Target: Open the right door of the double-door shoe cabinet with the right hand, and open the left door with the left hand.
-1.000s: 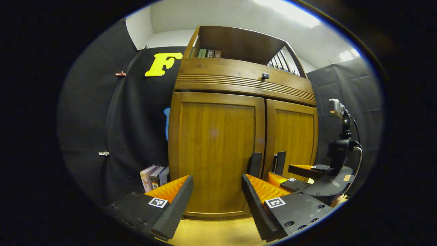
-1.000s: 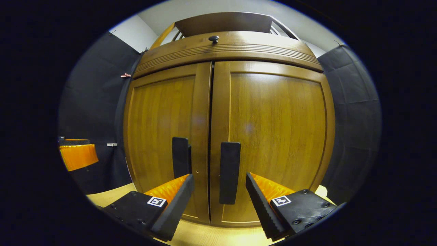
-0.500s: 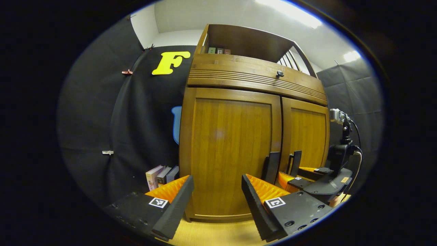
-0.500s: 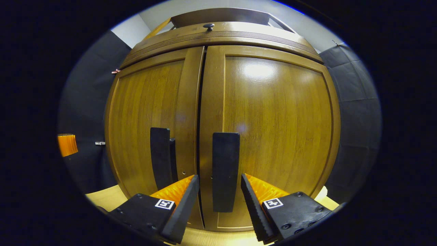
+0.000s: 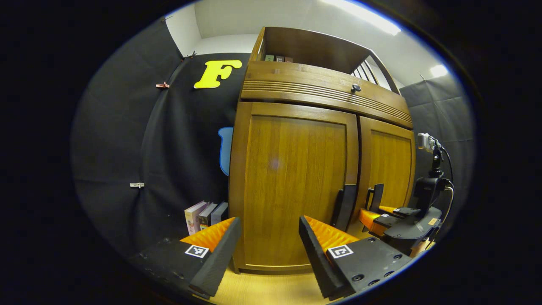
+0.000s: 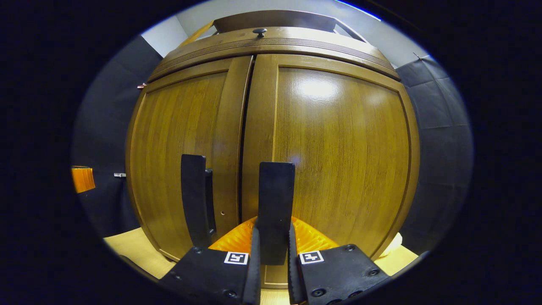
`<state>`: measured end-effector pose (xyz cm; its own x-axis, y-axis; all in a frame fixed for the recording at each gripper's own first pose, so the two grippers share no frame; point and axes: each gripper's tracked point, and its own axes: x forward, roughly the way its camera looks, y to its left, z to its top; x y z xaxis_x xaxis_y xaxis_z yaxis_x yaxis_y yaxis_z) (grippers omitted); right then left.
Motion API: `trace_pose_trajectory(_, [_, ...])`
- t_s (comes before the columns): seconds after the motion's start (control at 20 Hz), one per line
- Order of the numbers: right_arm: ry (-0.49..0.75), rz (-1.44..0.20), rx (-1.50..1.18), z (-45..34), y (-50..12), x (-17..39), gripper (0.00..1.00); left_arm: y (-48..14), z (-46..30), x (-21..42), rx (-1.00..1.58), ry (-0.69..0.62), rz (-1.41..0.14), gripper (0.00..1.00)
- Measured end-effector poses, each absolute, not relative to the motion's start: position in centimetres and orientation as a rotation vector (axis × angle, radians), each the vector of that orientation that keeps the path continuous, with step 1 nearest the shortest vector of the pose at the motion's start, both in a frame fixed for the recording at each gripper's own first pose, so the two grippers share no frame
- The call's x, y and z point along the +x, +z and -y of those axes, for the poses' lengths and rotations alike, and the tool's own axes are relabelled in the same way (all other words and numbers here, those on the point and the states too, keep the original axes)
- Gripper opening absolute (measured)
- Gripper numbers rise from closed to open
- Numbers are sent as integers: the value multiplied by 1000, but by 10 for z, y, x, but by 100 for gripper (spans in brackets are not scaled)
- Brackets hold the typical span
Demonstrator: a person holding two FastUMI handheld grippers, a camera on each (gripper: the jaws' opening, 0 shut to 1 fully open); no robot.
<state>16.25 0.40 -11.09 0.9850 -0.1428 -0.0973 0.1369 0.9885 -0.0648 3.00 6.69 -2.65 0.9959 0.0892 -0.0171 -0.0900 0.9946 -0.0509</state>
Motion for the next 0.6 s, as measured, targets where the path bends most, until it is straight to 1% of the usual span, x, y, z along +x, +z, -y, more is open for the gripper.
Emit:
trace_pose_trajectory(0.05, [-137,-105,-53,-5,-110,161,24,-25,-66,29,-48,92,-10,86])
trace_pose_trajectory(0.1, [-131,-105,-48,-6,-108,159,29,-23,-66,27,-46,93,-5,86])
trace_pose_trajectory(0.15, [-123,-107,-44,-6,-106,157,24,-22,-63,24,-44,92,-2,82])
trace_pose_trajectory(0.2, [-116,-106,-42,-6,-103,154,25,-21,-60,21,-41,90,1,86])
trace_pose_trajectory(0.35, [-93,-109,-36,-7,-98,143,25,-17,-49,13,-38,78,10,86])
trace_pose_trajectory(0.6, [-59,-108,-24,-4,-95,108,25,-15,-30,2,-44,50,6,86])
